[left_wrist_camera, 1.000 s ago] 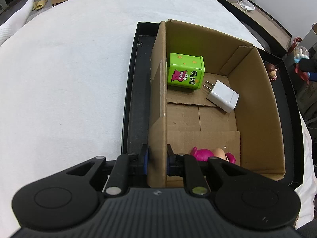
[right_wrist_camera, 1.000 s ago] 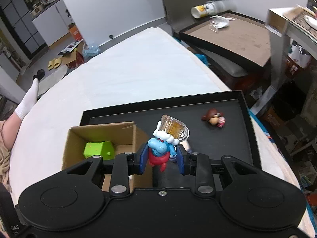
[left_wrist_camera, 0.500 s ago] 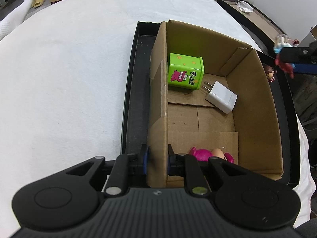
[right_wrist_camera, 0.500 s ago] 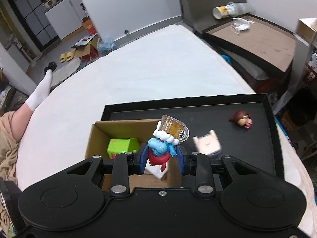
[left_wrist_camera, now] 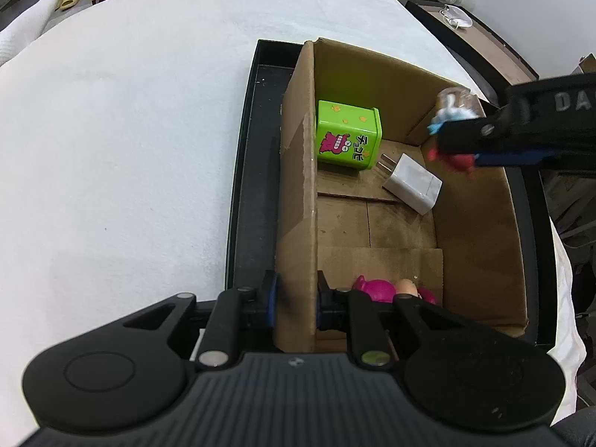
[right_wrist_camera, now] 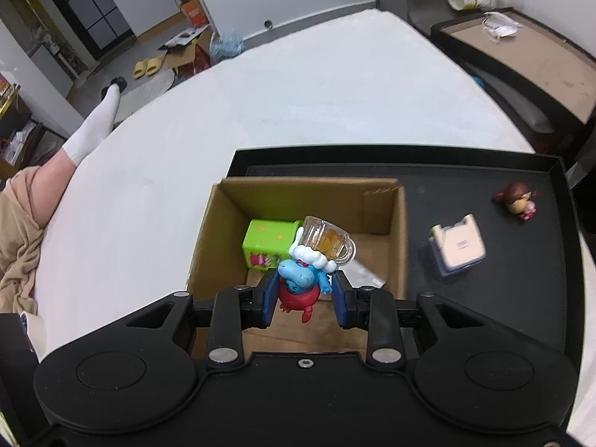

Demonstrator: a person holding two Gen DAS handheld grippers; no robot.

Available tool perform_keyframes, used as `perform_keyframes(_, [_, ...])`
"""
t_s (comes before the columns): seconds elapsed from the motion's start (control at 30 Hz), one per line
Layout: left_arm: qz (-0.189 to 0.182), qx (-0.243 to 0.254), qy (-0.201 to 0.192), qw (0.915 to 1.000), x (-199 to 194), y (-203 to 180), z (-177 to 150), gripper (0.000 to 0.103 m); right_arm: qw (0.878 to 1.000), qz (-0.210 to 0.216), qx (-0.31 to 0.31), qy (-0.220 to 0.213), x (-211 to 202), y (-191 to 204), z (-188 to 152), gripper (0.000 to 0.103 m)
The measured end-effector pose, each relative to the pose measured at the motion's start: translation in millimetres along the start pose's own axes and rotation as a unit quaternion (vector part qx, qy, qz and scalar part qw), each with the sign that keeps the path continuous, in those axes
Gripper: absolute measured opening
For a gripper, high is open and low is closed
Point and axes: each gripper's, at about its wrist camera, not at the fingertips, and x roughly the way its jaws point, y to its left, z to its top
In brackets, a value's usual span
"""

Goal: Organize rigid objects
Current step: 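Carry the blue-red figure into the box and release with the right tool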

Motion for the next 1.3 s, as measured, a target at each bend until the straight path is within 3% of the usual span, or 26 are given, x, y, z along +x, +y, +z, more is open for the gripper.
perform_keyframes(0.47, [-0.013, -0.004, 0.003, 0.9999, 1, 5, 2, 0.018, 0.998, 0.03, 0.023, 0.057, 40, 16, -13, 0.03])
perform_keyframes(0.8, [-0.015, -0.008, 0.005, 0.9998, 1, 5, 1, 0.018, 0.995, 0.059, 0.025, 0.072, 56, 27, -14, 0.032])
perform_keyframes(1.3, [-0.01, -0.006, 0.003, 0.9999, 3, 4, 3, 0.018, 0.997, 0.045, 0.019, 0.052, 31, 8, -16, 0.035])
